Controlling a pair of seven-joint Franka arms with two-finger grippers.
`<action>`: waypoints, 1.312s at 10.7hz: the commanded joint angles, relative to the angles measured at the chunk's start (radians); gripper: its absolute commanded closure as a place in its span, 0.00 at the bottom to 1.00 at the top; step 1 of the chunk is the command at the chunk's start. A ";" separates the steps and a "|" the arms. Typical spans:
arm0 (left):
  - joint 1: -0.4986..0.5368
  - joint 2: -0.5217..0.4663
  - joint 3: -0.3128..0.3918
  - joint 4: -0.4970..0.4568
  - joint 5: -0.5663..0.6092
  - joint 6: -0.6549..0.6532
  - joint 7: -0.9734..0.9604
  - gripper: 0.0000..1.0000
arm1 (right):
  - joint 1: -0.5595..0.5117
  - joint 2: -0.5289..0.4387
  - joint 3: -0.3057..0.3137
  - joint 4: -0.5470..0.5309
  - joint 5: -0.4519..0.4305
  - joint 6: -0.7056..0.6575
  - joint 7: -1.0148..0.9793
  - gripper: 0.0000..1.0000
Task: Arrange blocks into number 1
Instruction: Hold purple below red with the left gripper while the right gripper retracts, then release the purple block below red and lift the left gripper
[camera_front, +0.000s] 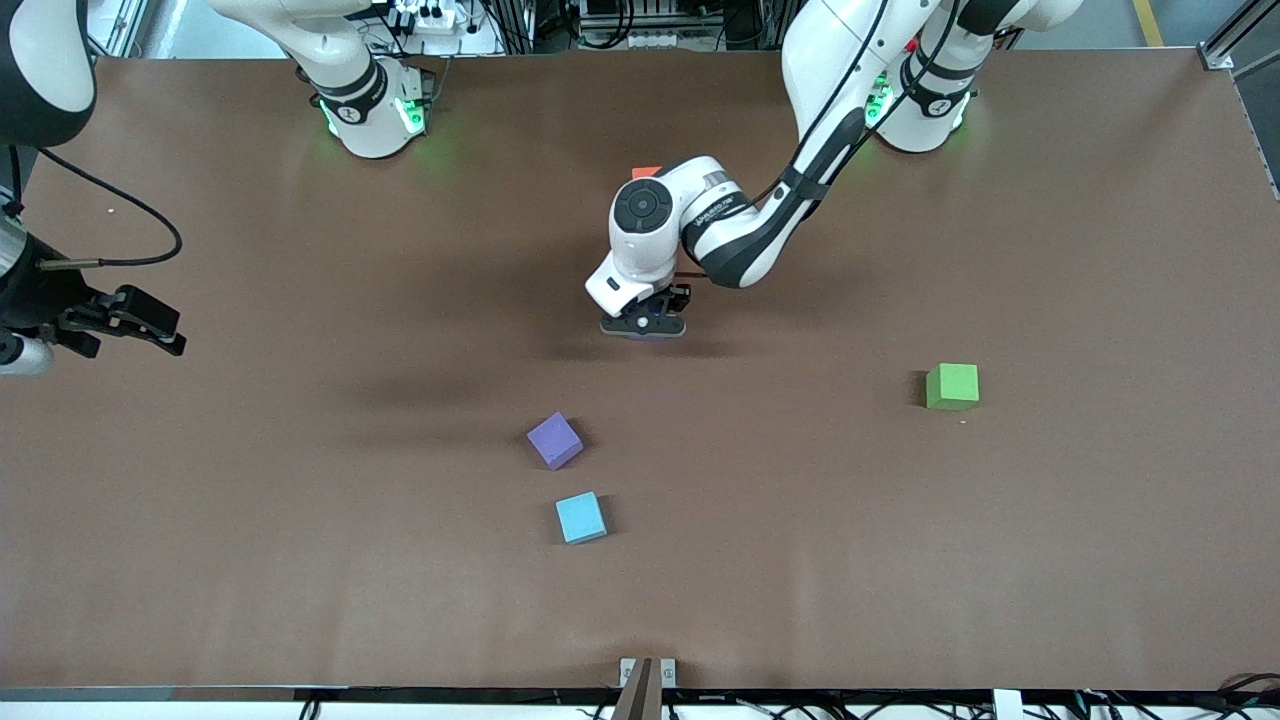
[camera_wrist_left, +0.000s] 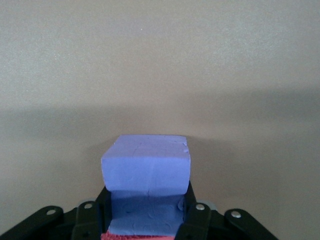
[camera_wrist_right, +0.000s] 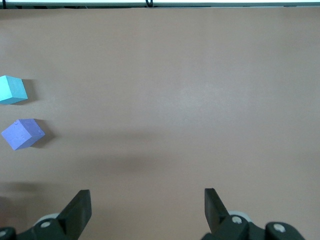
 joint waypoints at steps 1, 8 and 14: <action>0.005 -0.011 -0.008 -0.028 0.023 -0.014 -0.013 0.00 | -0.017 0.006 0.017 0.022 -0.001 -0.018 -0.013 0.00; 0.055 -0.087 -0.003 0.002 0.069 -0.031 -0.019 0.00 | -0.016 0.010 0.015 0.030 -0.001 -0.027 -0.013 0.00; 0.327 -0.322 0.000 0.001 0.064 -0.099 0.014 0.00 | -0.010 0.010 0.015 0.045 -0.017 -0.091 -0.007 0.00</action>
